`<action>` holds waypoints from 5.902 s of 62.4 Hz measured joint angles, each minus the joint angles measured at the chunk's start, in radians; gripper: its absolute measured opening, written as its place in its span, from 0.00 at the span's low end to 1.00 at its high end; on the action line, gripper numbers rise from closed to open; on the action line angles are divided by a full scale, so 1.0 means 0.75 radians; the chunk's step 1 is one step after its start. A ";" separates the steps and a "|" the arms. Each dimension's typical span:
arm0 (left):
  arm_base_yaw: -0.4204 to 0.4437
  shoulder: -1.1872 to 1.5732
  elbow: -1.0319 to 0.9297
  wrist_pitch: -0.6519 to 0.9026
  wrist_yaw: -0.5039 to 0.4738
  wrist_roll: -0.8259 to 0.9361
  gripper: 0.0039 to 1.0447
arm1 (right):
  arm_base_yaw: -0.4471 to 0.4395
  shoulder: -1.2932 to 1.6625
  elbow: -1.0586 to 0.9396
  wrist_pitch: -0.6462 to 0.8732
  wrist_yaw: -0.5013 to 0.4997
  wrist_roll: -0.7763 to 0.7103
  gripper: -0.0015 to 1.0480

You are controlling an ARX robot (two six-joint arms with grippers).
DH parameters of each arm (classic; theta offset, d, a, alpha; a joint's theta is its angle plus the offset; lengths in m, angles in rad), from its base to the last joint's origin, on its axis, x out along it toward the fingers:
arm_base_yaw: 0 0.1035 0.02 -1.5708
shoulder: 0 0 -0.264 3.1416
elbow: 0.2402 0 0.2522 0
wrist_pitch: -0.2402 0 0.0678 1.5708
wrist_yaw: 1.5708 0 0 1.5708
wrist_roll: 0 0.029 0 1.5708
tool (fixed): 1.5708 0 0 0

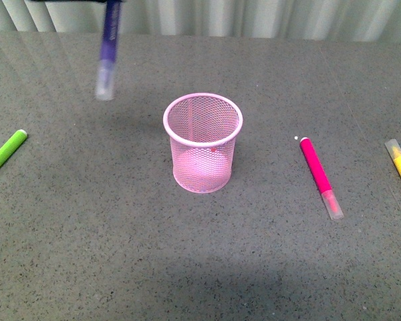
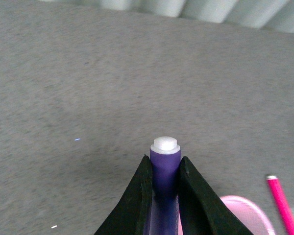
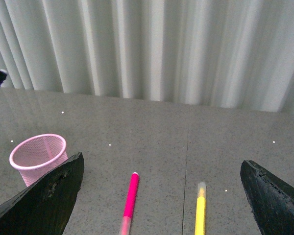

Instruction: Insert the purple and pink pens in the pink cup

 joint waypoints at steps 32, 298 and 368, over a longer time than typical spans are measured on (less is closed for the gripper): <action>-0.171 0.170 0.075 0.161 -0.020 -0.017 0.08 | 0.000 0.000 0.000 0.000 0.000 0.000 0.93; 0.421 -2.292 -1.516 -0.084 -0.131 0.280 0.30 | 0.000 -0.001 0.000 -0.001 0.000 0.000 0.93; 0.421 -2.292 -1.516 -0.084 -0.131 0.283 0.93 | 0.057 0.507 0.233 -0.213 0.074 -0.223 0.93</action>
